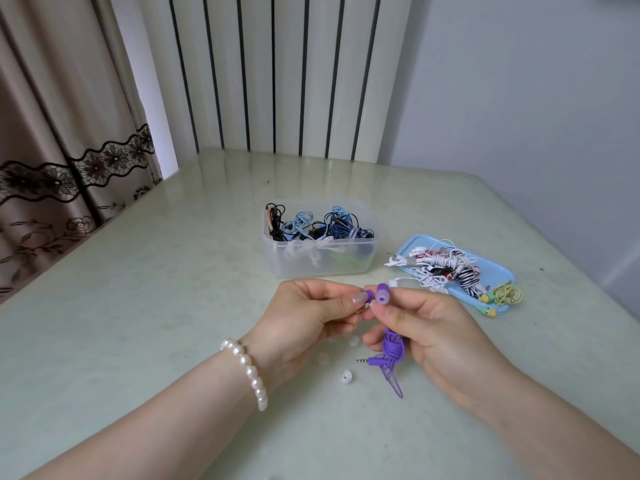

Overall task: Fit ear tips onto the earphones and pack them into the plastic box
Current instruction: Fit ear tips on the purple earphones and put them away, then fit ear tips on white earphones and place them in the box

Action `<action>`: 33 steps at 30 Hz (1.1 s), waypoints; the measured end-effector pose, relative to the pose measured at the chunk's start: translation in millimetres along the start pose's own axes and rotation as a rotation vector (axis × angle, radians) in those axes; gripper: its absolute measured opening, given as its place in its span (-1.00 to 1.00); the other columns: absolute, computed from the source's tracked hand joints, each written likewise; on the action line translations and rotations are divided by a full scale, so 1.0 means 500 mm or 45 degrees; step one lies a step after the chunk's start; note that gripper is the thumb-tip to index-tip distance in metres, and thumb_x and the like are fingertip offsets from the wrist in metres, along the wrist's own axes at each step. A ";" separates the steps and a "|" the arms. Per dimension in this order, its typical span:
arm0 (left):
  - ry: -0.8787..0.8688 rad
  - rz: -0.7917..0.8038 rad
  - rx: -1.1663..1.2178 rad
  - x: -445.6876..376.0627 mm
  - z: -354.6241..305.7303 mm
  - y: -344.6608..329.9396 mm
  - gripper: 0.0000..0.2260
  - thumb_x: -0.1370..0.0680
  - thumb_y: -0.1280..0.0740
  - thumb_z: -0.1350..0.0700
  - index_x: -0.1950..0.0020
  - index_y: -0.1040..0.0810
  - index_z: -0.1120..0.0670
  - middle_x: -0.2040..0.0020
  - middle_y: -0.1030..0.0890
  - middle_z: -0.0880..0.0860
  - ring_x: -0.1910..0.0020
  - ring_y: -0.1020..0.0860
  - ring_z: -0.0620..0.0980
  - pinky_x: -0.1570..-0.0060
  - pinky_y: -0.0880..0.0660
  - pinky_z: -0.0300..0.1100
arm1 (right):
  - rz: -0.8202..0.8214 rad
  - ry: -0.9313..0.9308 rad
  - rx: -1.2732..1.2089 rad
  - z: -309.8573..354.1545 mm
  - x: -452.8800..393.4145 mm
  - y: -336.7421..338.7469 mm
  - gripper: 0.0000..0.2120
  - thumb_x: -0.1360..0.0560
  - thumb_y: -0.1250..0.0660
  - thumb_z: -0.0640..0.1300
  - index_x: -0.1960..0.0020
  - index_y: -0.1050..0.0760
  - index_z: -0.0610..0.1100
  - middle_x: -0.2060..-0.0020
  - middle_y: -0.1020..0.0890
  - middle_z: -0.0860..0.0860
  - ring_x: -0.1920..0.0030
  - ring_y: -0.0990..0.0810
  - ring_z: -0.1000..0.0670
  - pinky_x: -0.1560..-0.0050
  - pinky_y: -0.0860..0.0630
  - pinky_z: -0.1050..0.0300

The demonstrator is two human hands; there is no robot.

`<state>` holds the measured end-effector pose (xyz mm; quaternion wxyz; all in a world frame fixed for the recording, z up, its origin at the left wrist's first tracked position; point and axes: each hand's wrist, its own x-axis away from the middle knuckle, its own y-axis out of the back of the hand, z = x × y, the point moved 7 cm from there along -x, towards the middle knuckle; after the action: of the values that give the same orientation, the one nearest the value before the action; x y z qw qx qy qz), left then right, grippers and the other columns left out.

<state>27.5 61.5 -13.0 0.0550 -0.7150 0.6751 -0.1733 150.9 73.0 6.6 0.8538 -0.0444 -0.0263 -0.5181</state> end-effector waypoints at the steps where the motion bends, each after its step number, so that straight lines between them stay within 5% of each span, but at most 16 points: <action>1: 0.004 -0.004 -0.007 -0.001 -0.002 0.005 -0.77 -0.24 -0.43 0.19 0.16 -0.65 0.26 0.38 -0.62 0.10 0.43 -0.51 -0.08 0.36 -0.48 -0.28 | 0.045 -0.015 0.016 0.008 0.000 -0.005 -0.69 -0.24 -0.37 -0.17 0.02 -0.61 -0.17 0.30 -0.64 -0.11 0.35 -0.61 0.01 0.27 -0.56 0.16; 7: -0.034 -0.079 0.119 -0.020 -0.036 0.044 -0.89 -0.50 -0.30 0.24 0.14 -0.59 0.25 0.30 -0.65 0.12 0.44 -0.58 -0.09 0.38 -0.55 -0.30 | 0.004 -0.050 -0.071 0.109 -0.065 -0.001 -0.76 -0.41 -0.22 -0.49 0.00 -0.52 -0.29 0.34 -0.64 -0.12 0.46 -0.58 0.02 0.42 -0.54 0.25; 14: -0.150 -0.307 -0.007 -0.031 -0.083 0.136 -0.90 -0.51 -0.30 0.26 0.18 -0.58 0.23 0.36 -0.63 0.08 0.49 -0.54 -0.14 0.40 -0.53 -0.33 | -0.017 0.160 -0.195 0.237 -0.229 -0.071 -0.84 -0.43 -0.24 -0.49 0.05 -0.50 -0.32 0.30 -0.58 -0.15 0.44 -0.57 0.04 0.33 -0.57 0.21; 21: -0.112 -0.333 -0.125 -0.039 -0.084 0.179 -0.90 -0.50 -0.31 0.29 0.19 -0.59 0.22 0.33 -0.62 0.10 0.48 -0.53 -0.12 0.38 -0.51 -0.31 | -0.103 0.178 -0.007 0.157 -0.328 -0.125 -0.74 -0.42 -0.28 -0.48 -0.09 -0.49 -0.35 0.26 -0.59 -0.17 0.39 -0.60 -0.03 0.20 -0.61 0.15; 24: -0.111 -0.337 -0.117 -0.042 -0.086 0.189 -0.90 -0.51 -0.30 0.29 0.19 -0.58 0.22 0.33 -0.61 0.10 0.48 -0.53 -0.12 0.38 -0.50 -0.30 | -0.119 0.213 0.229 0.126 -0.340 -0.120 -0.78 -0.40 -0.34 -0.45 -0.03 -0.53 -0.30 0.26 -0.59 -0.14 0.42 -0.59 0.04 0.23 -0.59 0.18; 27: -0.100 -0.318 -0.140 -0.046 -0.083 0.187 -0.90 -0.51 -0.30 0.29 0.17 -0.59 0.23 0.33 -0.62 0.09 0.48 -0.54 -0.13 0.42 -0.49 -0.33 | -0.142 0.312 0.727 0.122 -0.344 -0.111 -0.78 -0.36 -0.44 -0.35 0.00 -0.59 -0.26 0.29 -0.59 -0.09 0.32 -0.55 0.01 0.06 -0.55 0.17; 29: -0.093 -0.297 -0.156 -0.047 -0.081 0.182 -0.92 -0.51 -0.31 0.28 0.15 -0.59 0.23 0.31 -0.62 0.10 0.48 -0.54 -0.13 0.42 -0.49 -0.34 | -0.137 0.379 1.106 0.126 -0.339 -0.112 -0.85 -0.36 -0.46 -0.26 0.06 -0.64 -0.20 0.31 -0.59 -0.05 0.33 -0.48 0.06 0.22 -0.46 0.28; 33: -0.105 -0.284 -0.237 -0.046 -0.079 0.175 -0.93 -0.50 -0.33 0.27 0.13 -0.59 0.23 0.31 -0.63 0.08 0.46 -0.53 -0.12 0.40 -0.48 -0.34 | 0.020 0.364 1.385 0.118 -0.328 -0.130 -0.88 -0.47 -0.35 -0.17 0.10 -0.66 -0.15 0.14 -0.68 -0.11 0.21 -0.57 -0.05 0.12 -0.50 0.13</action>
<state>-68.6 83.3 -7.3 -0.0031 -0.7941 0.6018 -0.0855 17.3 194.0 53.3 0.7527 0.4727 -0.1732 -0.4243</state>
